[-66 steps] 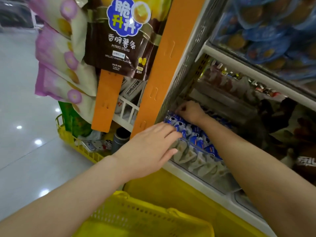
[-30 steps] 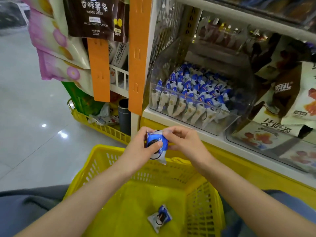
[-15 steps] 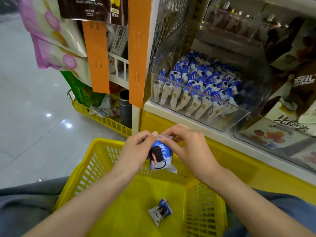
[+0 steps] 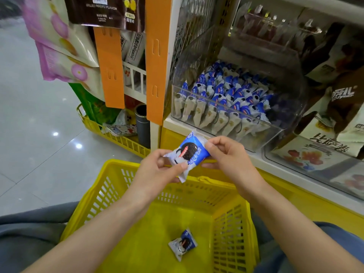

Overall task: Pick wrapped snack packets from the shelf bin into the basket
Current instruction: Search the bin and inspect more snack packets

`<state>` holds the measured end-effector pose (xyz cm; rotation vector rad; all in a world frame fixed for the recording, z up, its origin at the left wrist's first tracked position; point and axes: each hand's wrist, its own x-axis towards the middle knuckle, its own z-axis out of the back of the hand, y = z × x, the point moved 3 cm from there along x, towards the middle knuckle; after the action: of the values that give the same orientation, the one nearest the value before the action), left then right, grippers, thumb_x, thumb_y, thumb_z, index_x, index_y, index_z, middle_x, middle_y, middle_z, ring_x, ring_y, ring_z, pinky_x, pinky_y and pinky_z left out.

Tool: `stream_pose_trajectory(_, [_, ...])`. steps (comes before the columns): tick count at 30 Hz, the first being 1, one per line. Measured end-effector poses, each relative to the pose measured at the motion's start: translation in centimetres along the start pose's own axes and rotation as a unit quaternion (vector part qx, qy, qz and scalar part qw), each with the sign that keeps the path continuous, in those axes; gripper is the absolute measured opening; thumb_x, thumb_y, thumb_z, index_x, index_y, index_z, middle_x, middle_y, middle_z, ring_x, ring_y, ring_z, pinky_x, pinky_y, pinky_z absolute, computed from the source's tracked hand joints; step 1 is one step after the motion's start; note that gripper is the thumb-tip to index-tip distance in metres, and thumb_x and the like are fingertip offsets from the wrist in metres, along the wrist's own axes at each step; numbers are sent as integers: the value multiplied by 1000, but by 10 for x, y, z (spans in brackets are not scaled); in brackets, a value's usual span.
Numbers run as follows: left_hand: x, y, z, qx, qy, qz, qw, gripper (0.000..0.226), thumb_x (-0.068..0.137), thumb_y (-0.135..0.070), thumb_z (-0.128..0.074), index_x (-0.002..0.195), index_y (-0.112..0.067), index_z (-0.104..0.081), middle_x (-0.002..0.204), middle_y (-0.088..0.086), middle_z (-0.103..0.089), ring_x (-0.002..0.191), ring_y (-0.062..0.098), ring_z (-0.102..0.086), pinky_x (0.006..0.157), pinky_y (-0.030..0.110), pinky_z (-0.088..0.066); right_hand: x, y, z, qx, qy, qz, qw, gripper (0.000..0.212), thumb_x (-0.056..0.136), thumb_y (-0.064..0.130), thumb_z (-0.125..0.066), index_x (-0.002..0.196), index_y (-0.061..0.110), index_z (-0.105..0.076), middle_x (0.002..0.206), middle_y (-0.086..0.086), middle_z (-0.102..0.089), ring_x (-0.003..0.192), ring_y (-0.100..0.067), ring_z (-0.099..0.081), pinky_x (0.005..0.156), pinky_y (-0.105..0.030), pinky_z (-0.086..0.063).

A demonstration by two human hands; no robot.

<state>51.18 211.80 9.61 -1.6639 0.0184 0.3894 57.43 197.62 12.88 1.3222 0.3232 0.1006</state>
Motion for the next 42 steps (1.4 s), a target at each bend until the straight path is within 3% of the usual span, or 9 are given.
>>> stream_pose_trajectory(4, [3, 0, 11, 8, -38, -11, 999, 31, 79, -10, -68, 106, -13, -53, 89, 3, -69, 68, 8, -66, 58, 21, -54, 0, 1, -2, -129, 48, 33, 990, 6, 87, 29, -58, 92, 26, -55, 86, -18, -67, 77, -24, -66, 67, -34, -56])
stream_pose_trajectory(7, [3, 2, 14, -22, -28, -3, 999, 22, 82, -20, -65, 102, -17, -57, 84, 0, -73, 75, 8, -69, 56, 20, -55, -2, -4, -7, -114, 75, 10, 991, 13, 88, 24, -59, 94, 13, -62, 96, -18, -69, 79, -27, -67, 71, -37, -54])
stream_pose_trajectory(13, [1, 3, 19, -50, -26, -16, 998, 12, 85, -20, -60, 92, -11, -64, 82, 3, -74, 77, 12, -70, 63, 20, -56, -5, -13, -12, -19, 142, -91, 985, 16, 92, 13, -52, 103, 2, -52, 93, -18, -65, 65, -10, -64, 59, -19, -55])
stream_pose_trajectory(17, [-1, 0, 21, 0, -52, -55, 997, 15, 89, -15, -57, 75, -8, -58, 73, 0, -71, 70, 7, -66, 64, 21, -54, -8, -24, -16, -218, 214, -62, 950, 20, 90, 23, -57, 107, 12, -56, 112, -10, -65, 96, -16, -62, 89, -34, -51])
stream_pose_trajectory(20, [0, -4, 19, 44, -51, -89, 994, 16, 88, -10, -58, 72, -8, -57, 69, -1, -67, 65, 4, -61, 62, 19, -50, -10, -20, -24, -213, 182, 21, 960, 31, 88, 29, -59, 116, 17, -57, 117, 2, -62, 106, -9, -59, 94, -32, -48])
stream_pose_trajectory(23, [-2, -5, 14, 100, -32, -136, 985, 14, 87, -8, -57, 73, -9, -57, 60, -14, -58, 58, -5, -54, 53, 8, -40, -9, -14, -27, -154, 129, 76, 977, 17, 88, 25, -60, 103, 18, -63, 100, 2, -69, 95, -10, -64, 87, -37, -52])
stream_pose_trajectory(34, [0, -2, 14, 129, -3, -165, 978, 17, 89, -21, -55, 73, -23, -59, 64, -5, -63, 59, 1, -59, 51, 18, -45, -11, -11, -30, -116, 68, 134, 982, 7, 85, 25, -63, 81, 20, -66, 78, 1, -69, 78, -20, -64, 72, -44, -52])
stream_pose_trajectory(40, [5, 4, 14, 97, 3, -116, 989, 19, 89, -22, -56, 70, -19, -61, 65, 4, -61, 64, 12, -55, 60, 32, -44, -19, -4, -28, -292, 13, 285, 913, 11, 86, 31, -62, 86, 21, -66, 81, 9, -60, 74, -6, -54, 60, -25, -46])
stream_pose_trajectory(42, [6, 5, 12, 93, 2, -107, 990, 19, 89, -21, -55, 71, -23, -61, 64, -3, -62, 64, 8, -56, 61, 29, -46, -19, -3, -27, -317, 2, 300, 900, 11, 86, 31, -62, 87, 20, -67, 81, 9, -61, 73, -5, -54, 58, -21, -44])
